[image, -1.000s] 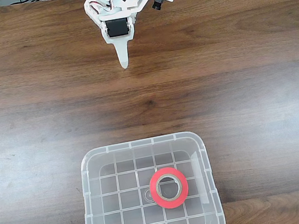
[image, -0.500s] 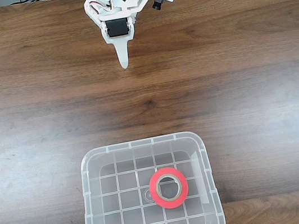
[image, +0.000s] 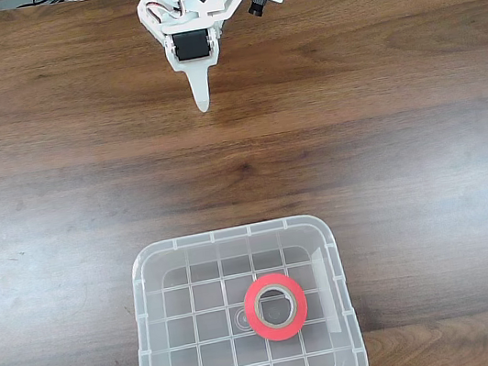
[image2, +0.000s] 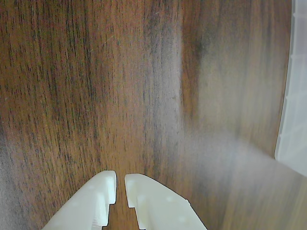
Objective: Grab the tape and place it in the box.
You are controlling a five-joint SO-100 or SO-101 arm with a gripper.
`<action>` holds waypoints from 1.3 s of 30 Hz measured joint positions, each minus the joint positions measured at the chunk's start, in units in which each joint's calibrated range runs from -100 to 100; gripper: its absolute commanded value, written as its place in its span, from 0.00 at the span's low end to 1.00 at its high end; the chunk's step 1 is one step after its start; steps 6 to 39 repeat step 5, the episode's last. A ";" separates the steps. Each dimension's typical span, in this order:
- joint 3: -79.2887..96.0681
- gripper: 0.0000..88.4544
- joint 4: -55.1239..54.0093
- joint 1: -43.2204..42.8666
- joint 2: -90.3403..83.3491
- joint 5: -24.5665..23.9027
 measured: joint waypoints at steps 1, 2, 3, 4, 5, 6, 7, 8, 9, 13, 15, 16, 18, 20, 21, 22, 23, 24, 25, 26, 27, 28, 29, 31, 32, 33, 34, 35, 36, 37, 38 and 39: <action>0.00 0.02 0.00 0.00 0.00 0.00; 0.00 0.02 0.00 0.00 0.00 0.00; 0.00 0.02 0.00 0.00 0.00 0.00; 0.00 0.02 0.00 0.00 0.00 0.00; 0.00 0.02 0.00 0.00 0.00 0.00; 0.00 0.02 0.00 0.00 0.00 0.00; 0.00 0.02 0.00 0.00 0.00 0.00; 0.00 0.02 0.00 0.00 0.00 0.00; 0.00 0.02 0.00 0.00 0.00 0.00; 0.00 0.02 0.00 0.00 0.00 0.00; 0.00 0.02 0.00 0.00 0.00 0.00; 0.00 0.02 0.00 0.00 0.00 0.00; 0.00 0.02 0.00 0.00 0.00 0.00; 0.00 0.02 0.00 0.00 0.00 0.00; 0.00 0.02 0.00 0.00 0.00 0.00; 0.00 0.02 0.00 0.00 0.00 0.00; 0.00 0.02 0.00 0.00 0.00 0.00; 0.00 0.02 0.00 0.00 0.00 0.00; 0.00 0.02 0.00 0.00 0.00 0.00; 0.00 0.02 0.00 0.00 0.00 0.00; 0.00 0.02 0.00 0.00 0.00 0.00; 0.00 0.02 0.00 0.00 0.00 0.00; 0.00 0.02 0.00 0.00 0.00 0.00; 0.00 0.02 0.00 0.00 0.00 0.00; 0.00 0.02 0.00 0.00 0.00 0.00; 0.00 0.02 0.00 0.00 0.00 0.00; 0.00 0.02 0.00 0.00 0.00 0.00; 0.00 0.02 0.00 0.00 0.00 0.00; 0.00 0.02 0.00 0.00 0.00 0.00; 0.00 0.02 0.00 0.00 0.00 0.00; 0.00 0.02 0.00 0.00 0.00 0.00; 0.00 0.02 0.00 0.00 0.00 0.00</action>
